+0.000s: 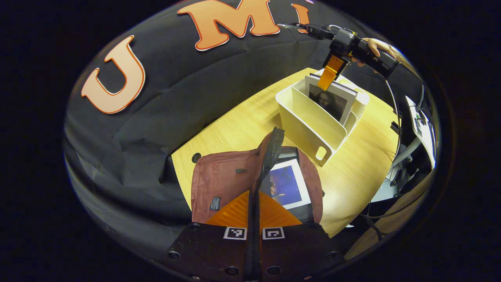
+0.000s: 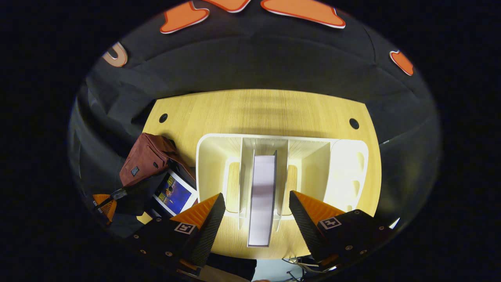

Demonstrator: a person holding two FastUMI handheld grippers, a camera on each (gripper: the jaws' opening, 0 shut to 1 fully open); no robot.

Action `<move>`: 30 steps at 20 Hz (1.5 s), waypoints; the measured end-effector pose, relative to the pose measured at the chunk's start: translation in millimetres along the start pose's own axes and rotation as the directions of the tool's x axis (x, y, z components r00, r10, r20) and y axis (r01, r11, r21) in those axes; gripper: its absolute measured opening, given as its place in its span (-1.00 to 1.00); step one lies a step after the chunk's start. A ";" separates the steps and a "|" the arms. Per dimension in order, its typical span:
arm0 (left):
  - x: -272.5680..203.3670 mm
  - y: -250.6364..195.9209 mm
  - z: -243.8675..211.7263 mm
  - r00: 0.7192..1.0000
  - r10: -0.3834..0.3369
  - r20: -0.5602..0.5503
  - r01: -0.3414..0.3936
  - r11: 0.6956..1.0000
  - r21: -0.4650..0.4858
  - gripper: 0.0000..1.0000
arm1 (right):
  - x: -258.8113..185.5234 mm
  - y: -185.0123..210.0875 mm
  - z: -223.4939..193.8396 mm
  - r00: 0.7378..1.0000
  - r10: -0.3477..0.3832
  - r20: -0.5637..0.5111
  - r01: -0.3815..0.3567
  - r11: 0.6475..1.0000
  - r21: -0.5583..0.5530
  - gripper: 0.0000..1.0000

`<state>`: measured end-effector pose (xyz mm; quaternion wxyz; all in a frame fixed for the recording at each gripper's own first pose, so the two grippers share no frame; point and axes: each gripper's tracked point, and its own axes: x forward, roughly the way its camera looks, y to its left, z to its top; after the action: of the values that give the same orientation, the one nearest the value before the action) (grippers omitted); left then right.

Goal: Open the schoolbag, grab two books from the bookshelf and put them into the schoolbag.

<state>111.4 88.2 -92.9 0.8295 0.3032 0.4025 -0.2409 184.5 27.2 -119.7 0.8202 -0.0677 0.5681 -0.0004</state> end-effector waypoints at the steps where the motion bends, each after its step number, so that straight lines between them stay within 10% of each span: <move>1: 0.6 0.4 -0.5 1.000 -0.002 -0.004 0.002 1.000 -0.003 -0.99 | 3.7 -1.0 -1.7 1.000 -0.005 -0.018 0.005 1.000 -0.011 0.97; 8: 4.4 3.5 -6.7 1.000 -0.004 -0.013 0.003 1.000 -0.026 -0.99 | 22.8 -15.5 -8.6 0.995 -0.062 -0.079 0.063 0.998 0.010 0.67; 10: 4.5 4.7 -7.9 1.000 0.000 -0.014 -0.001 1.000 -0.027 -0.99 | 19.9 -12.2 -6.3 0.996 -0.044 -0.081 0.049 0.997 0.065 -0.22; 11: 4.7 4.7 -8.2 1.000 0.000 -0.015 0.000 1.000 -0.027 -0.99 | 22.4 -13.8 -5.9 0.996 -0.045 -0.076 0.051 0.996 0.073 -0.32; 30: 4.6 -0.8 -10.9 1.000 -0.004 -0.003 0.004 1.000 -0.020 -0.99 | -130.8 -15.2 -14.0 0.986 0.042 0.159 -0.051 0.997 0.057 -0.39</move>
<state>107.7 94.6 -102.2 0.8313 0.2944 0.4069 -0.2382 126.2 20.7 -1.0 0.8639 -0.0293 0.5028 0.0070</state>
